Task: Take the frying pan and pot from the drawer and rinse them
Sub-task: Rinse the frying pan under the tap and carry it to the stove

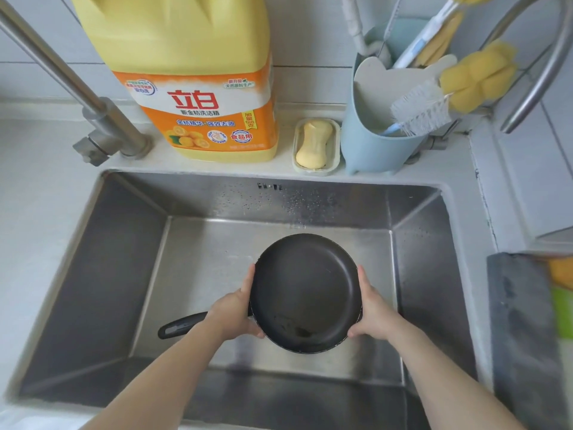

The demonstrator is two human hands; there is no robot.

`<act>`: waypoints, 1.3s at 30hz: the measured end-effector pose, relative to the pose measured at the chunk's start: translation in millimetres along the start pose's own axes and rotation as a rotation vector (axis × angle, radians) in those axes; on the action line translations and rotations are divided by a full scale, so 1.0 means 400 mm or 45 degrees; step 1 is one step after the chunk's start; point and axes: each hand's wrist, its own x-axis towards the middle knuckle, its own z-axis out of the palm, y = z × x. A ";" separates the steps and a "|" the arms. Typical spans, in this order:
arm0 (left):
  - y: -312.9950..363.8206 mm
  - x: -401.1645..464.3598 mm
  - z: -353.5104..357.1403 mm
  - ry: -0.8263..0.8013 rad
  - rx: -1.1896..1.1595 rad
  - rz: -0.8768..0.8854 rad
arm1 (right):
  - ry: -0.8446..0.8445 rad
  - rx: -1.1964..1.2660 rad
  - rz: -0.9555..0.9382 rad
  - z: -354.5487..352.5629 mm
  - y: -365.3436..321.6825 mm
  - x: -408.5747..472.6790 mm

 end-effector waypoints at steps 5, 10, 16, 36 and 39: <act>-0.023 -0.016 -0.075 -0.082 -0.132 0.051 | -0.080 0.132 0.012 -0.032 -0.048 -0.040; -0.005 -0.088 -0.189 -0.062 -0.223 0.177 | -0.049 0.238 -0.090 -0.080 -0.140 -0.165; 0.089 -0.244 -0.321 -0.118 -0.139 0.351 | 0.067 0.343 -0.158 -0.109 -0.189 -0.369; 0.519 -0.743 -0.359 -0.034 0.315 0.672 | 0.561 0.549 -0.565 -0.179 -0.076 -1.000; 0.585 -0.787 -0.311 -0.086 0.353 0.696 | 0.639 0.541 -0.549 -0.167 -0.018 -1.099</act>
